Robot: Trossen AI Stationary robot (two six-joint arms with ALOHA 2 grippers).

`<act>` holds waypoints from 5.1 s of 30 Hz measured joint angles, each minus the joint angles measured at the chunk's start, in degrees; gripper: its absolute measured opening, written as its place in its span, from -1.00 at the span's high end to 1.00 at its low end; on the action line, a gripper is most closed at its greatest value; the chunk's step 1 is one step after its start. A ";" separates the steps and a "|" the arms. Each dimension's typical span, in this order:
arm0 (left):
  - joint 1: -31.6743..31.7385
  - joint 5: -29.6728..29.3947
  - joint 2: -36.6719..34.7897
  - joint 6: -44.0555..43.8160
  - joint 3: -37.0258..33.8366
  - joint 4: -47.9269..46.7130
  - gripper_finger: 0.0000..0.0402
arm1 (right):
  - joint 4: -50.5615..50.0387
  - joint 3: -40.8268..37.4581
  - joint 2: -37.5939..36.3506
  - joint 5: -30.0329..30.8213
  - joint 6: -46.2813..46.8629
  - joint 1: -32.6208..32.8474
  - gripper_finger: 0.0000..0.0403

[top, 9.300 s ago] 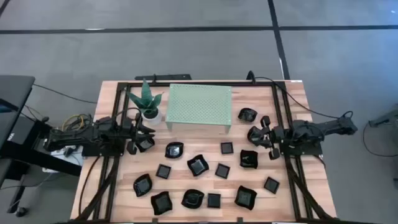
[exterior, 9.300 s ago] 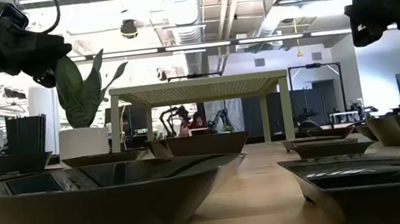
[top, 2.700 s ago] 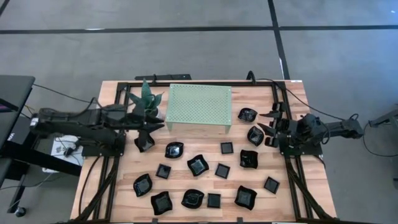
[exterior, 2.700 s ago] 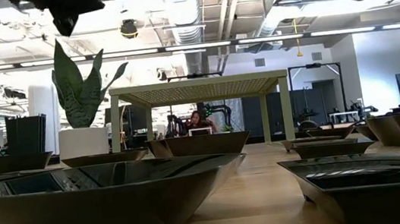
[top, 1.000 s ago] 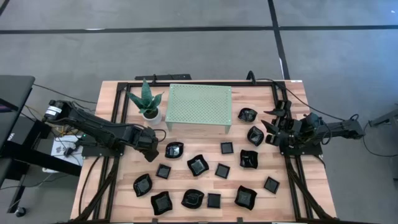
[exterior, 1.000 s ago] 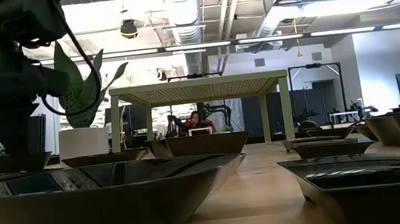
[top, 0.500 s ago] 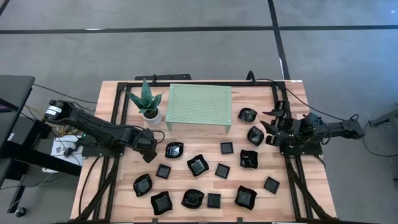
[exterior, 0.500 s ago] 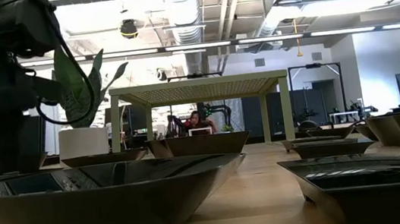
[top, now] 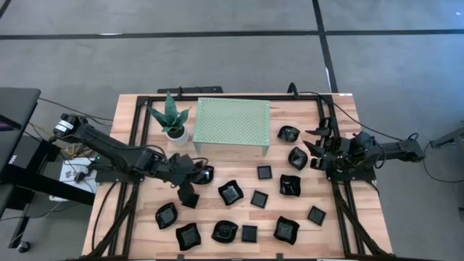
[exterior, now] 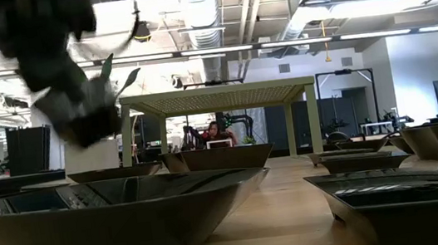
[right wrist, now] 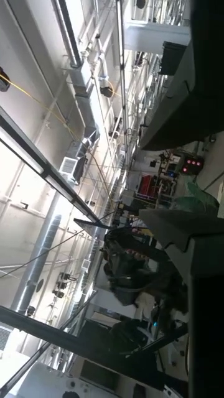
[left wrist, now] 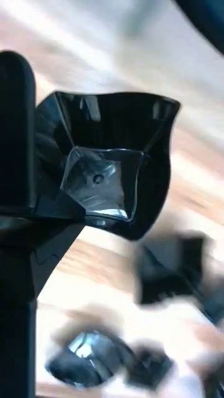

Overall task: Pick & Place Mini shaped plates
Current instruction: Put the distorted square plate on the shelf, then stack the distorted square plate on top of the other distorted square plate on the shelf

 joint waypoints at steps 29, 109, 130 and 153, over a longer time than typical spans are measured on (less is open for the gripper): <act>35.15 -7.53 11.02 49.87 14.14 2.18 0.93 | -3.21 0.00 -0.02 0.00 3.84 0.01 0.21; 15.37 -0.40 -0.28 38.31 -0.86 31.46 0.40 | -67.11 36.76 62.03 -0.05 65.37 28.08 0.18; 15.37 -0.40 -0.28 37.87 -0.86 31.56 0.42 | -70.27 36.76 75.57 -3.49 67.35 30.14 0.34; 13.32 14.21 3.00 38.45 -0.81 42.78 0.43 | -69.71 52.13 73.83 1.33 51.77 22.88 0.99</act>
